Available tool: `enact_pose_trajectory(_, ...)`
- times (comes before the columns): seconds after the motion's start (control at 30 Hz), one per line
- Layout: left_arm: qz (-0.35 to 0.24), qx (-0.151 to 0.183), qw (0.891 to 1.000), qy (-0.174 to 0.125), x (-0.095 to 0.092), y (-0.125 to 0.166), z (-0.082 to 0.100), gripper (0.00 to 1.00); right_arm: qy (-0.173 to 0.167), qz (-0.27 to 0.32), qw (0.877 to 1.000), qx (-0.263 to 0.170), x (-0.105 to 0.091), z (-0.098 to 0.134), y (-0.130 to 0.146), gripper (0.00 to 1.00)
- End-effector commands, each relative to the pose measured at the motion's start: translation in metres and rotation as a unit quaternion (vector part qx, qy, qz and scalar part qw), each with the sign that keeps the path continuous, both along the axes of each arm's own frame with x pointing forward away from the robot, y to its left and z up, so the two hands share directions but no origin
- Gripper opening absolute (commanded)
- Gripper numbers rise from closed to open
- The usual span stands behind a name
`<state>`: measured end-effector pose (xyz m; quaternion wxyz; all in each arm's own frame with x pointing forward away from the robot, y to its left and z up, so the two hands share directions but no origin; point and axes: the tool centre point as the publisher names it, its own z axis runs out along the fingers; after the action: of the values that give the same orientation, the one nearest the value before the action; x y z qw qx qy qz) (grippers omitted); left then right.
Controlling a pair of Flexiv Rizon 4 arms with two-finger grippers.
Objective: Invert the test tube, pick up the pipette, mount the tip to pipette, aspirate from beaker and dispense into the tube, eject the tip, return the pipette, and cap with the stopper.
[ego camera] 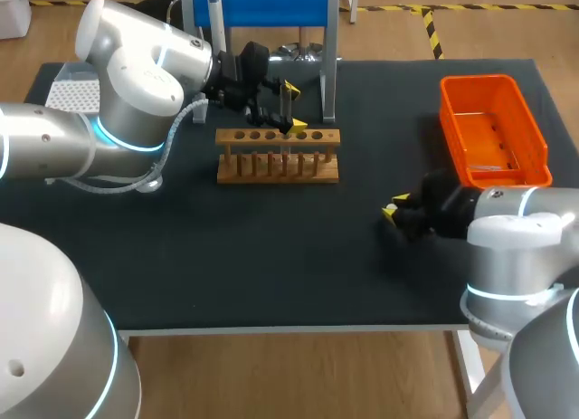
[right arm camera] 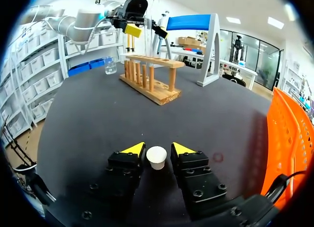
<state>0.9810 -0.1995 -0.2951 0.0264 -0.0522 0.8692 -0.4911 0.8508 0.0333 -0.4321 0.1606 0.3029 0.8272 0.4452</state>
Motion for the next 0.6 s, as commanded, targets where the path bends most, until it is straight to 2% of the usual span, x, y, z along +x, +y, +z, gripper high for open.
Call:
enact_pose_trajectory(0.03,-0.002,0.002,1.0,0.002,0.001,0.0,0.001,1.0,0.002,0.001,1.0,0.0,0.0,-0.001,0.0,0.31)
enact_pose_trajectory(0.1,-0.002,0.002,1.0,0.002,0.001,0.0,0.001,1.0,0.002,0.001,1.0,0.0,0.0,-0.001,-0.001,0.26)
enact_pose_trajectory(0.27,-0.002,0.002,1.0,0.002,0.001,0.0,0.001,1.0,0.003,0.002,1.0,-0.001,0.0,-0.001,0.0,0.0)
enact_pose_trajectory(0.43,-0.002,0.002,1.0,0.002,0.001,0.0,0.001,1.0,0.003,0.004,1.0,0.0,-0.001,-0.002,0.0,0.0)
enact_pose_trajectory(0.6,-0.002,0.002,1.0,0.002,0.001,0.0,0.001,1.0,0.005,0.013,1.0,0.011,0.001,0.012,0.002,0.0)
